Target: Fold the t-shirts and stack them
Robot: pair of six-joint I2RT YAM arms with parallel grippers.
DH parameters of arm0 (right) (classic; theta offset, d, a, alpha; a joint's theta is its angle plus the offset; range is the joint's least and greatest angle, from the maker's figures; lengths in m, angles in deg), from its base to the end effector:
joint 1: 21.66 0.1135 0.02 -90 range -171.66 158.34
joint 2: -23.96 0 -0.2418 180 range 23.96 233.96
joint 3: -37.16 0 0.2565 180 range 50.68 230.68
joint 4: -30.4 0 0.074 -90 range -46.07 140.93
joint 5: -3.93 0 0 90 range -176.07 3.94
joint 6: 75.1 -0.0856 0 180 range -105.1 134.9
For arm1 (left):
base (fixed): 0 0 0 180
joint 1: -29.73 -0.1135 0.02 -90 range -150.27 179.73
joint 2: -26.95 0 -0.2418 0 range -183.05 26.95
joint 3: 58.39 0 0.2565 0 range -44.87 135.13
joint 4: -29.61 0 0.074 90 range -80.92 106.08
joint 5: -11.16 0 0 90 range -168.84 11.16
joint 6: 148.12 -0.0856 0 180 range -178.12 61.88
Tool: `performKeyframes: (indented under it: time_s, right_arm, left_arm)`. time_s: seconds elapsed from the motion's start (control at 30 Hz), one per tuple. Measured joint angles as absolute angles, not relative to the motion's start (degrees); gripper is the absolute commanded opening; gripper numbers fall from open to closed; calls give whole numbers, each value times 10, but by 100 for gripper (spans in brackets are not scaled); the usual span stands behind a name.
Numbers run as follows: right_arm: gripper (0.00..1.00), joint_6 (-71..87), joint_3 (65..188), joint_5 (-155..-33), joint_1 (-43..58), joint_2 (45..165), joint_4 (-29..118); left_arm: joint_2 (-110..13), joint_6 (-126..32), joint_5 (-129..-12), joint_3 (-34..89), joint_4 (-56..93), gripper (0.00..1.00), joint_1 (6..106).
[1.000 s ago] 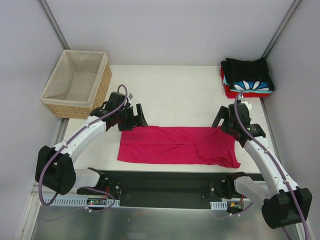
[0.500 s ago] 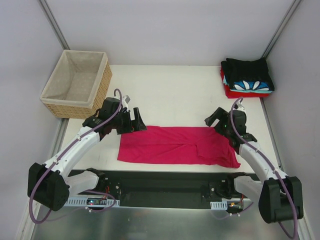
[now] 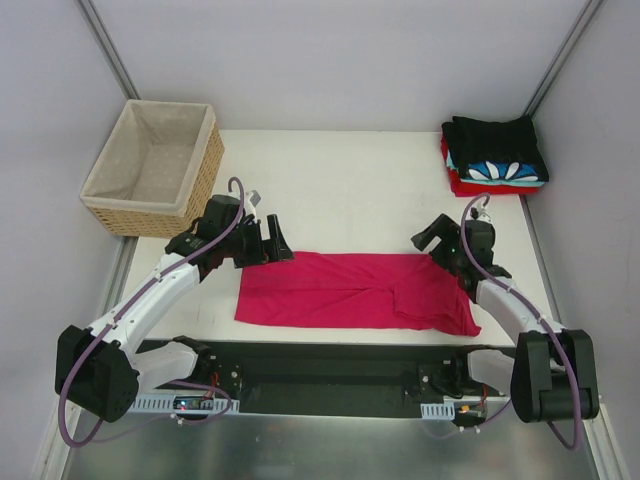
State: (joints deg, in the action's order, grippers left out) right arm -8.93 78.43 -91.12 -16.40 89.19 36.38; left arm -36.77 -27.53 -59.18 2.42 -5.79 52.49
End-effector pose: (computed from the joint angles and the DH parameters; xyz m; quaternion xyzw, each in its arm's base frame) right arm 0.2892 0.0342 0.1494 0.1178 0.8571 0.1625 0.4744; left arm 0.2567 -0.1389 0.2214 0.0137 0.8898 -0.3301 0.3148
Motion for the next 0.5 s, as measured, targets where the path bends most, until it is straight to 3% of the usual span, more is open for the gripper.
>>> performKeyframes:
  time_s: [0.5]
  right_arm:
    - [97,-94,767,-927,-180,931,333]
  left_arm:
    - [-379,-275,-592,24,-56,90,525]
